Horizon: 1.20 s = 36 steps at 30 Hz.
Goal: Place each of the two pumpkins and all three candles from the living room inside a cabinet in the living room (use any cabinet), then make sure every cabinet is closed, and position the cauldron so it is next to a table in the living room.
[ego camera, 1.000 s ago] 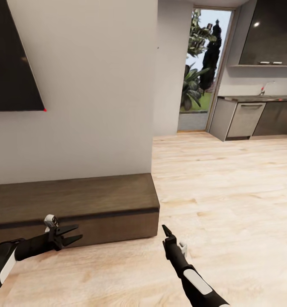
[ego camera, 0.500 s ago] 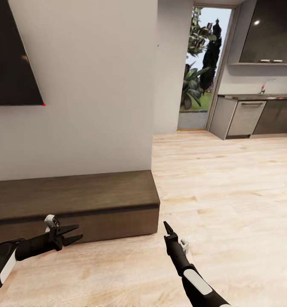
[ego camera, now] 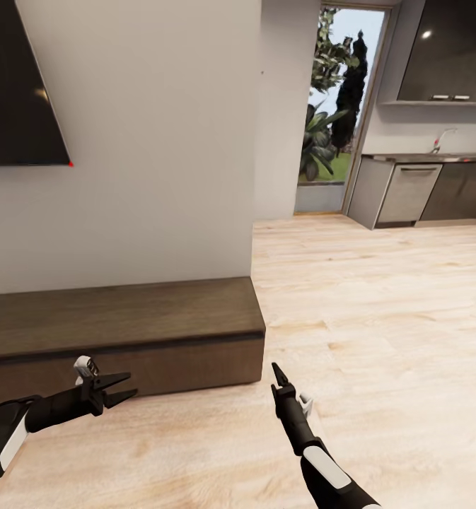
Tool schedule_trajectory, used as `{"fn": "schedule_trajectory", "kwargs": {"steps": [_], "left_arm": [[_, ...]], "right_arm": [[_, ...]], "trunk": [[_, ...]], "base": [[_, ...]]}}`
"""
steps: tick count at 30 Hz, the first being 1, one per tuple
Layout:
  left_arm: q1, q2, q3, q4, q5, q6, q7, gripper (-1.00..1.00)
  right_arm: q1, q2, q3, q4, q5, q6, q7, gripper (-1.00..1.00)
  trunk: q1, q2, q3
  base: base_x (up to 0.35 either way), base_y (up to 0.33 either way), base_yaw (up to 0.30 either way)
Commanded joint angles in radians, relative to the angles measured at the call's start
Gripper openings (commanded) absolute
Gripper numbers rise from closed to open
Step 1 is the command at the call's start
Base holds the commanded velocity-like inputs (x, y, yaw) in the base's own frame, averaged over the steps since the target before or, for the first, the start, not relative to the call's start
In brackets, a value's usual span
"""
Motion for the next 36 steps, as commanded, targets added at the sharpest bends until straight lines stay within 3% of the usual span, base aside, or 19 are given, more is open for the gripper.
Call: {"fn": "schedule_trajectory", "kwargs": {"steps": [1,11,25,36], "left_arm": [[0.000,0.000,0.000,0.000,0.000,0.011,-0.004,1.00],[0.000,-0.001,0.000,-0.001,-0.001,0.011,-0.004,1.00],[0.000,-0.001,0.000,0.000,-0.001,0.011,-0.004,1.00],[0.000,-0.001,-0.002,-0.002,0.014,0.011,-0.004,1.00]], "right_arm": [[-0.001,-0.001,0.008,0.001,-0.009,-0.007,0.006,1.00],[-0.001,0.000,0.015,0.001,-0.009,-0.007,0.096,1.00],[-0.001,0.001,0.016,0.009,-0.009,-0.008,0.107,1.00],[-0.001,0.001,0.016,0.010,-0.009,-0.014,0.115,1.00]], "trunk": [[0.004,-0.008,-0.004],[0.042,-0.078,-0.035],[0.096,-0.176,-0.079],[0.101,-0.178,-0.122]], "base": [[0.000,0.000,0.000],[0.000,0.000,0.000],[0.000,0.000,0.000],[0.000,0.000,0.000]]}}
